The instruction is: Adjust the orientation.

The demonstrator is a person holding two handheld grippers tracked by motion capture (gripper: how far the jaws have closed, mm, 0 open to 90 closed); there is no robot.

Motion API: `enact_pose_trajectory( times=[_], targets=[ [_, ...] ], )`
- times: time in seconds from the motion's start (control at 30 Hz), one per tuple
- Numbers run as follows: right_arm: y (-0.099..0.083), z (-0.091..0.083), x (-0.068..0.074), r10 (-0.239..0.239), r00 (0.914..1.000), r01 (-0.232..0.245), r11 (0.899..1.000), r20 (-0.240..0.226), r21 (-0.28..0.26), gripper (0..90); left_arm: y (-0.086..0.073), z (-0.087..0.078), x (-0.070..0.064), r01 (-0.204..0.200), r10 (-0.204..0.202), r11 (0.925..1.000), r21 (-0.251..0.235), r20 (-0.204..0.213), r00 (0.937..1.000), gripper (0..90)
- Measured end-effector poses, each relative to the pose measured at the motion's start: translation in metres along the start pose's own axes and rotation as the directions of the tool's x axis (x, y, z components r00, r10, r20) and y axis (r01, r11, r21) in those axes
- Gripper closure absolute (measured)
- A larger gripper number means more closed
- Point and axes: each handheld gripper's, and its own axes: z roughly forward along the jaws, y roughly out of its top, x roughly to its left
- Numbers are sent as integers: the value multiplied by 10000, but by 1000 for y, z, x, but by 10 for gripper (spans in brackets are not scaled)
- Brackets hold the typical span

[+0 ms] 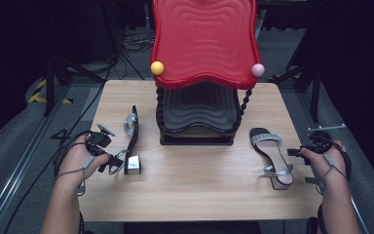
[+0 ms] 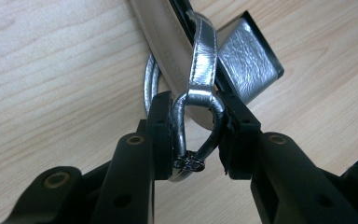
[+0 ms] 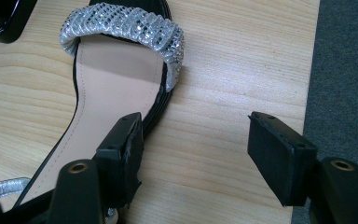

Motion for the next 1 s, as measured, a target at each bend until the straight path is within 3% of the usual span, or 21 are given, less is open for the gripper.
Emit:
enact_pose_trajectory(
  times=[0.17,0.37,0.6,0.7,0.77,0.9,1.0],
  targets=[
    [0,0,0,42,10000,-42,10000,20,33,368,1,-4,0,36,-37,9998,-203,-75,10000,703],
    [-2,0,1,-13,10000,12,10000,35,42,368,6,-12,-6,-262,234,9978,-609,-471,9986,714],
    [-7,-3,-1,110,9999,-111,9999,89,39,364,15,-20,-15,-594,482,9891,-1347,-849,9952,722],
    [-10,-4,-3,186,9997,-187,9998,144,44,362,19,-22,-23,-920,782,9884,-1207,-1142,9904,722],
    [-12,-5,-4,221,9996,-221,9998,146,24,359,22,-18,-28,-1055,944,9907,-863,-1233,9879,721],
    [-16,-7,-4,331,9993,-332,9994,173,21,356,28,-5,-33,-1289,1269,9916,-98,-1159,9851,716],
    [-17,-8,-5,343,9992,-342,9994,195,-28,356,28,-3,-34,-1300,1299,9915,52,-991,9866,708]
  ],
)
